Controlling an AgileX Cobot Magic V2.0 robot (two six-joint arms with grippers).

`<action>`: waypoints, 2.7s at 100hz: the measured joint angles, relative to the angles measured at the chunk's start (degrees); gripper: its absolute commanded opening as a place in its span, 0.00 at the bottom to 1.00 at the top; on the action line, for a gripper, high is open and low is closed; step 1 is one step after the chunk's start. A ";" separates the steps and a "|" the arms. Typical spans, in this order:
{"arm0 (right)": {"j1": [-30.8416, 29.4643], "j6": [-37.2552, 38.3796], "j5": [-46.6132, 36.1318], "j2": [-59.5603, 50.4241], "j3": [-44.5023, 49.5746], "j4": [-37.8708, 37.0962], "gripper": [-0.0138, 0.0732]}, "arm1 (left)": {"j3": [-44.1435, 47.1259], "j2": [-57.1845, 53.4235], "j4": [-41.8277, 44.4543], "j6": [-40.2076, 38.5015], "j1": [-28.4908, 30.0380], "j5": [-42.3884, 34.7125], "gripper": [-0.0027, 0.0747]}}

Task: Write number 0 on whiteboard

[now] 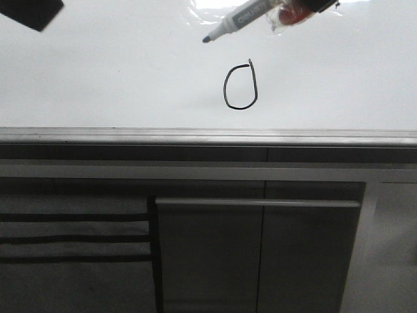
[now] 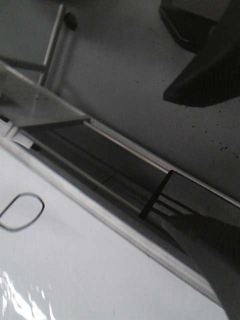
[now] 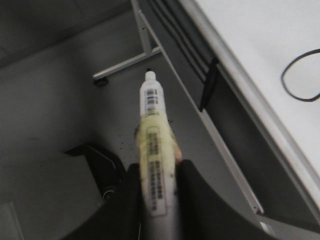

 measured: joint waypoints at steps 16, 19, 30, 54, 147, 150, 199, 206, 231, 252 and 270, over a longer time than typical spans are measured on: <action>3.48 -3.65 4.08 0.02 0.00 0.00 0.19 | -1.79 4.41 -0.85 4.28 -4.33 0.88 0.59; 4.03 -4.22 4.19 0.02 0.00 0.00 0.19 | -2.03 4.98 -1.23 5.09 -4.97 0.88 0.59; 7.61 -5.97 4.07 0.02 0.00 0.00 0.19 | -3.07 6.88 -2.80 6.17 -6.90 0.93 0.59; 12.30 -8.92 -0.08 0.02 0.00 0.00 0.19 | -5.48 8.91 -8.68 11.34 -8.03 1.66 0.59; 12.97 -10.43 -1.99 0.02 0.00 0.57 0.19 | -5.48 9.47 -9.90 12.73 -8.03 1.89 0.15; 12.97 -10.43 -1.88 0.02 0.00 0.57 0.19 | -5.48 9.47 -9.90 12.73 -8.03 1.85 0.14; 12.97 -10.79 -1.53 0.02 0.00 0.77 0.19 | -5.48 9.47 -9.90 12.99 -8.03 1.75 0.01; 12.97 -10.79 -1.53 0.02 0.00 0.85 0.19 | -5.48 9.47 -9.90 12.99 -8.03 1.75 0.01; 12.97 -10.79 -1.53 0.02 0.00 0.85 0.34 | -5.48 9.47 -9.90 12.99 -8.03 1.75 0.01; 12.82 -10.70 -1.53 -0.13 0.00 1.14 0.53 | -5.48 9.47 -9.90 11.32 -8.03 0.43 0.01; 8.76 -6.68 -2.02 -3.23 0.00 0.92 0.53 | -4.59 9.47 -10.61 7.81 -6.61 -4.65 0.01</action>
